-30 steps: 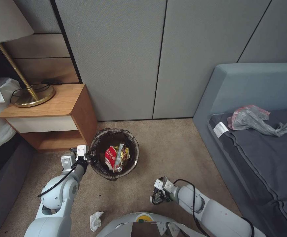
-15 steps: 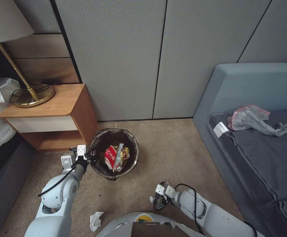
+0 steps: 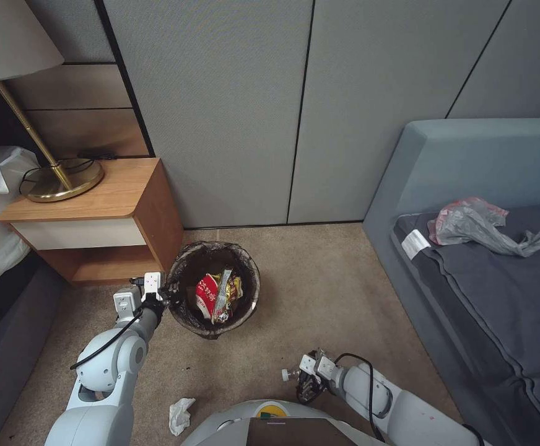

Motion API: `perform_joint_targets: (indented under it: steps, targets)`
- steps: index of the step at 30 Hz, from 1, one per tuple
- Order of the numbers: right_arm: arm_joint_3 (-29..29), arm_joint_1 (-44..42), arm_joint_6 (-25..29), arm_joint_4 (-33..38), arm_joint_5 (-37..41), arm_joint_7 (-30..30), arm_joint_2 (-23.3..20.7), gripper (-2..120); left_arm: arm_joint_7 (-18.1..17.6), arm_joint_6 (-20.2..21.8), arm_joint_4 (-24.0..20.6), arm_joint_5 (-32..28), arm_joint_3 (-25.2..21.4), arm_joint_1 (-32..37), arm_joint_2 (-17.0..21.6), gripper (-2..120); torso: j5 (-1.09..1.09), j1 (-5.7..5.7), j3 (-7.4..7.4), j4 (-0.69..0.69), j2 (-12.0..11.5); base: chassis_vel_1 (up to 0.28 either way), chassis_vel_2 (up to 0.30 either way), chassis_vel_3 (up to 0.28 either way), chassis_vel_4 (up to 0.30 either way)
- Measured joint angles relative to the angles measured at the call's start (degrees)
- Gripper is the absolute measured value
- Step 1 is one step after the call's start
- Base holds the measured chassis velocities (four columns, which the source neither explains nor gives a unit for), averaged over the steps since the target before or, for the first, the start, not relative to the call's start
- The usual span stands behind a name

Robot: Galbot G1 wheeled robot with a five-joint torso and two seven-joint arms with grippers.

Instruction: Pick up the trash bin, then pick up the garbage from the floor and place it into the trash bin.

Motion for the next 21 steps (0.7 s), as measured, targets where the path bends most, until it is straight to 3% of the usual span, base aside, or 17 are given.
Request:
perform_joint_targets:
  steps: [6, 12, 21]
  targets:
    - [1.15, -0.01, 1.01, -2.65, 0.69, -0.30, 0.19, 99, 0.09, -0.03, 0.00, -0.05, -0.46, 0.07, 0.22, 0, -0.05, 0.00, 0.00, -0.01, 0.01, 0.000, 0.000, 0.000, 0.000]
    - [2.03, 0.10, 1.03, -2.69, 1.84, -0.52, -0.19, 98, 0.17, -0.04, 0.01, -0.07, -0.54, 0.09, 0.38, 0, 0.04, 0.00, 0.00, 0.02, 0.01, 0.000, 0.000, 0.000, 0.000]
    - [2.39, 0.19, 0.91, -1.71, 1.92, -0.71, -0.42, 78, 0.17, 0.12, -0.08, -0.20, -0.60, -0.04, 0.96, 0, -0.02, 0.00, 0.00, -0.01, 0.01, 0.000, 0.000, 0.000, 0.000]
